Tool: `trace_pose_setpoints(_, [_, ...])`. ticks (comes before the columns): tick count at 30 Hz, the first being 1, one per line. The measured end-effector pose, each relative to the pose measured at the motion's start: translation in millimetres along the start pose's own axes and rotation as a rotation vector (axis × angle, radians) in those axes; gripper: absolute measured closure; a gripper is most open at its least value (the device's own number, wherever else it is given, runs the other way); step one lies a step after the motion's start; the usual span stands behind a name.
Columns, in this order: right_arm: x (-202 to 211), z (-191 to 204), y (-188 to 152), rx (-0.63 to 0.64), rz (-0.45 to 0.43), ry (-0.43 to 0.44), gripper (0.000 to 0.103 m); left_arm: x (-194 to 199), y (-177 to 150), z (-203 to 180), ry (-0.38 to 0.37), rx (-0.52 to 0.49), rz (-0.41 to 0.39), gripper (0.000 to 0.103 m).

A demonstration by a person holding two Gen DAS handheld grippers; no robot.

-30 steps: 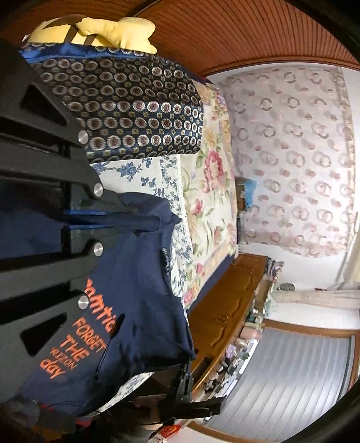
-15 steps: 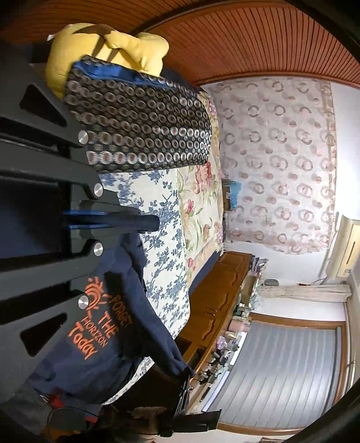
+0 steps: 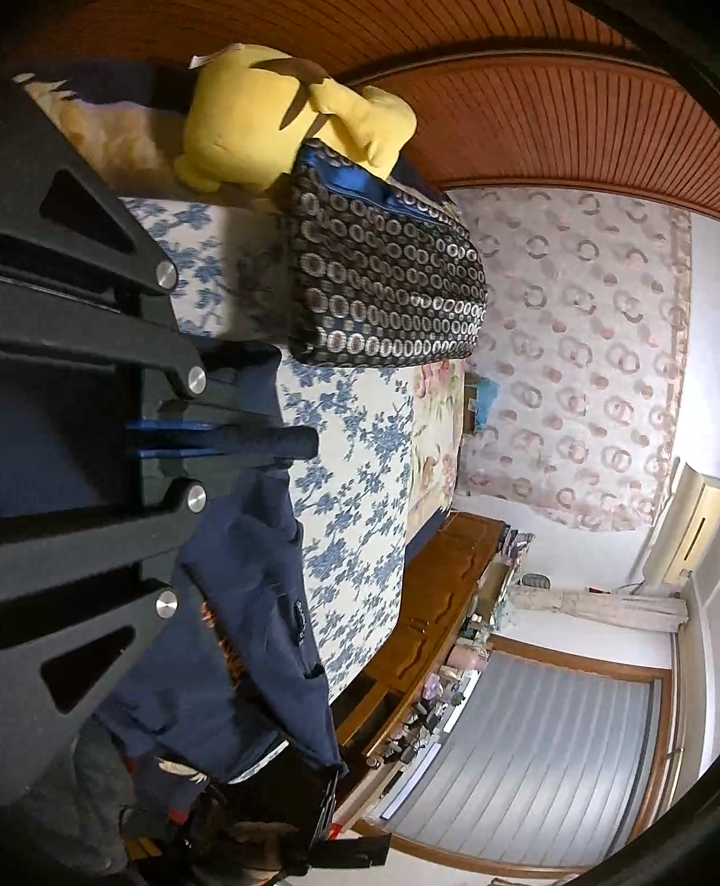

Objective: Fold small clothes

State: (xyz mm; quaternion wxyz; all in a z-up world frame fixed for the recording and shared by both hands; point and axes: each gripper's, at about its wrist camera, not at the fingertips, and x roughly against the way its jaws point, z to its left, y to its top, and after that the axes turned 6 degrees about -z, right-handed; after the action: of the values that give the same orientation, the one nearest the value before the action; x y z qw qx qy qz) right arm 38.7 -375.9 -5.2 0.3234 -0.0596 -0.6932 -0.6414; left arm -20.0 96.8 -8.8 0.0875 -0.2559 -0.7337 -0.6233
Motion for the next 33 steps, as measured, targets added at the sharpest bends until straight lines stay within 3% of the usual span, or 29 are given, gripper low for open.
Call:
trace_pose_setpoints(9, [22, 1, -2, 0.023, 0.011, 0.002, 0.099, 23, -3, -6, 0.033, -0.019, 0.003, 0.102])
trace_pose_setpoints(13, [20, 4, -14, 0.028, 0.064, 0.010, 0.099, 22, -7, -4, 0.044, -0.031, 0.036, 0.101])
trace_pose_setpoints(17, [9, 6, -28, 0.043, 0.117, 0.012, 0.098, 14, -12, 1, 0.077, -0.035, 0.063, 0.087])
trace_pose_setpoints(20, [7, 4, -26, 0.038, 0.103, -0.017, 0.086, 10, -9, 7, 0.082, -0.033, 0.059, 0.073])
trace_pose_setpoints(24, [2, 1, -14, 0.047, 0.070, -0.054, 0.058, -1, -2, 13, 0.080, -0.056, 0.065, 0.050])
trace_pose_setpoints(33, [-63, -4, -2, 0.060, 0.111, -0.037, 0.056, -55, 19, 30, 0.087, -0.078, 0.120, 0.049])
